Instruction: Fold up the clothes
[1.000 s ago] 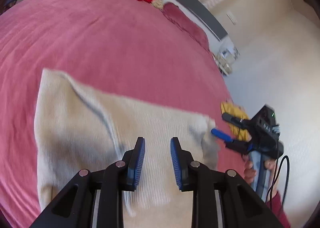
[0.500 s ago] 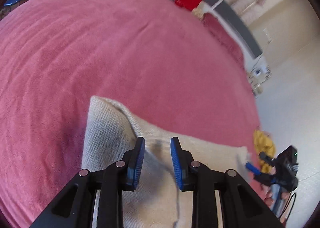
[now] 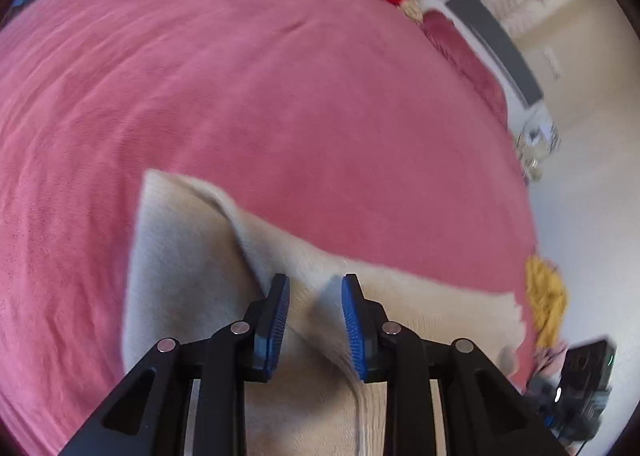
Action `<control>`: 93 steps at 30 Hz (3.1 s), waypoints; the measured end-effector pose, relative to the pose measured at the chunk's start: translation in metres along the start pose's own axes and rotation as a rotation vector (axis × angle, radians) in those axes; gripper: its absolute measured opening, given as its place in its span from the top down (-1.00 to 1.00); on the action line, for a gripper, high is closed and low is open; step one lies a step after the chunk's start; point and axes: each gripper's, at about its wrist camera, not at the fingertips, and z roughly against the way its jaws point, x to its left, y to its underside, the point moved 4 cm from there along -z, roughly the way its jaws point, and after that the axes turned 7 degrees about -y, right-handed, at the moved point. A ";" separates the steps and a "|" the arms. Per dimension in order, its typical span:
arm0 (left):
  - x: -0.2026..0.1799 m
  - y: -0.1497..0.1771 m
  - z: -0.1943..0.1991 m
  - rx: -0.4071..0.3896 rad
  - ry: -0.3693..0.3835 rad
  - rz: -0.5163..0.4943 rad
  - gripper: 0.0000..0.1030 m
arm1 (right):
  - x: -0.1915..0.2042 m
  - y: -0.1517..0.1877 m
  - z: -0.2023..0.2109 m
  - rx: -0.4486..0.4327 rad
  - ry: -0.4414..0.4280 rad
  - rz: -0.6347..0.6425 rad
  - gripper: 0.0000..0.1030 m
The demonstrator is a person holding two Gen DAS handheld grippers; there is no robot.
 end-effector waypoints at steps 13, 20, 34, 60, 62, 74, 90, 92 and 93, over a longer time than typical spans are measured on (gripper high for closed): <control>0.042 0.050 0.055 -0.053 0.043 0.072 0.46 | -0.030 0.038 -0.005 0.056 -0.031 -0.039 -0.60; 0.077 0.064 0.097 -0.082 0.073 0.187 0.51 | -0.020 0.051 0.019 0.055 -0.005 -0.021 -0.60; 0.086 0.109 0.087 -0.020 0.156 0.320 0.48 | 0.005 0.136 0.021 0.092 -0.063 -0.004 -0.60; 0.075 0.116 0.044 0.003 0.145 0.320 0.50 | -0.043 0.182 0.082 -0.061 0.016 -0.096 -0.60; 0.085 0.120 0.040 -0.018 0.123 0.339 0.50 | -0.042 0.183 0.087 -0.071 0.013 -0.096 -0.60; 0.111 0.128 0.072 -0.103 0.093 0.332 0.49 | -0.057 0.189 0.085 -0.072 0.070 -0.117 -0.60; 0.150 0.230 0.098 -0.023 0.069 0.414 0.54 | -0.085 0.235 0.104 -0.049 0.230 -0.185 -0.60; 0.151 0.232 0.120 -0.054 0.087 0.388 0.49 | -0.085 0.238 0.114 -0.054 0.239 -0.176 -0.60; 0.149 0.236 0.132 -0.069 0.079 0.359 0.49 | -0.083 0.240 0.118 -0.049 0.242 -0.162 -0.60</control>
